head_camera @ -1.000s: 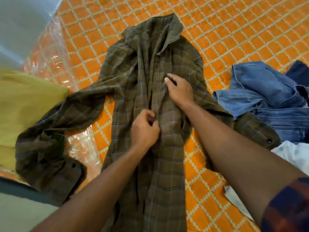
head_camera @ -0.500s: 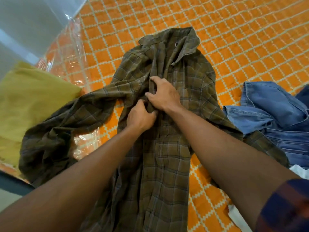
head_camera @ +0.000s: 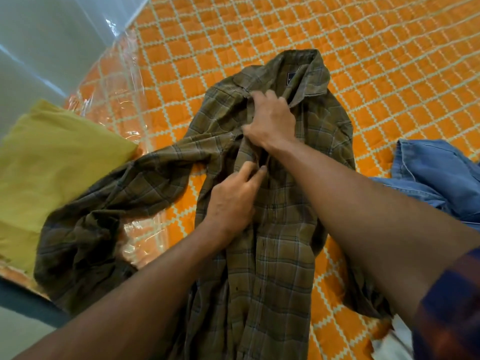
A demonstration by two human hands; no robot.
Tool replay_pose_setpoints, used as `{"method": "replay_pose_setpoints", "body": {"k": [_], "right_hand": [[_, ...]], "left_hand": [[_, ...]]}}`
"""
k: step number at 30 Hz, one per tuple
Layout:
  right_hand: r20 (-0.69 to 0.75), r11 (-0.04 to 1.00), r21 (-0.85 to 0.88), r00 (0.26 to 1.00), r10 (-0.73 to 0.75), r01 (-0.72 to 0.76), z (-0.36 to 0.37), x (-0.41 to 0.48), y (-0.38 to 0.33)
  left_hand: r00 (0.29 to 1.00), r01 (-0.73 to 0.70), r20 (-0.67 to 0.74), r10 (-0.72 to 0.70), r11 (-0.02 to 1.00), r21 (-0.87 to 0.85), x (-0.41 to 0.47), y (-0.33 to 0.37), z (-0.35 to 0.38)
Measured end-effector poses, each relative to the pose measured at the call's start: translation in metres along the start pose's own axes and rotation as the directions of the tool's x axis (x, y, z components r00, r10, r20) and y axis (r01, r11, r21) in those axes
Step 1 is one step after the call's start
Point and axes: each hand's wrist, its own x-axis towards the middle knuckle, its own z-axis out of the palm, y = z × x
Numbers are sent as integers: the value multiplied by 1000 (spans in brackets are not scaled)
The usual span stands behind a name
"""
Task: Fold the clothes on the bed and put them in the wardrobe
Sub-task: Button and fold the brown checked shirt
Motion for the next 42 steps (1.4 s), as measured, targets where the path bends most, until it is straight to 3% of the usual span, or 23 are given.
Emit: {"method": "replay_pose_setpoints", "body": {"k": [2, 7, 9, 11, 12, 13, 14, 15, 16, 17, 21, 23, 25, 28, 32, 35, 38, 40, 42], "right_hand": [[99, 991, -116, 992, 79, -67, 5, 7, -2], [-23, 986, -150, 998, 64, -67, -2, 26, 1], [-41, 988, -6, 987, 156, -157, -6, 39, 9], [-4, 910, 340, 967, 254, -238, -11, 53, 11], [33, 777, 572, 954, 299, -264, -14, 60, 10], [125, 527, 796, 932, 340, -299, -19, 66, 8], [248, 203, 923, 909, 335, -327, -22, 73, 6], [355, -32, 931, 877, 325, -365, -22, 78, 6], [412, -142, 911, 851, 324, -387, -19, 81, 10], [429, -104, 901, 828, 362, -421, -11, 83, 14], [343, 377, 684, 732, 589, -624, 9, 70, 29], [240, 648, 511, 817, 524, -566, 7, 62, 30], [200, 820, 349, 891, 408, -453, 3, 60, 31], [120, 832, 388, 917, 381, -396, 2, 59, 36], [-5, 840, 429, 929, 371, -333, 4, 37, 53], [-199, 971, 222, 972, 128, -82, 11, 30, 57], [-162, 991, -97, 981, -111, 96, 6, 38, 47], [-122, 972, -202, 981, -149, 122, 4, 42, 40], [-102, 987, -156, 994, -48, 31, 1, 45, 34]], "left_hand": [[996, -69, 54, 70, 997, -23, 1, 1, 2], [966, -90, 226, 126, 982, -164, 0, 4, 1], [965, -102, 218, 148, 973, -209, -2, 3, -1], [967, -102, 209, 148, 971, -217, -4, 2, -4], [970, -86, 204, 131, 973, -215, -4, 0, -7], [975, -65, 194, 108, 975, -211, -4, -1, -11], [979, -46, 186, 85, 978, -204, -4, -4, -13], [981, -36, 179, 72, 980, -194, -2, -6, -15], [981, -37, 183, 71, 982, -184, -2, -7, -17], [977, -48, 198, 81, 984, -169, -2, -7, -19], [942, -87, 318, 108, 993, -81, -16, 4, -11], [937, -51, 340, 85, 993, -107, -25, 8, -6], [948, 25, 318, 26, 988, -155, -32, 10, -6], [956, 141, 288, -51, 942, -304, -39, 10, -12], [939, 90, 343, 31, 939, -333, -51, 10, -21], [882, -39, 449, 144, 971, -234, -56, 17, -18], [821, -181, 526, 220, 975, -125, -52, 24, -10], [812, -191, 544, 212, 977, -96, -46, 24, -7], [815, -163, 552, 177, 984, -76, -43, 25, -6]]}}
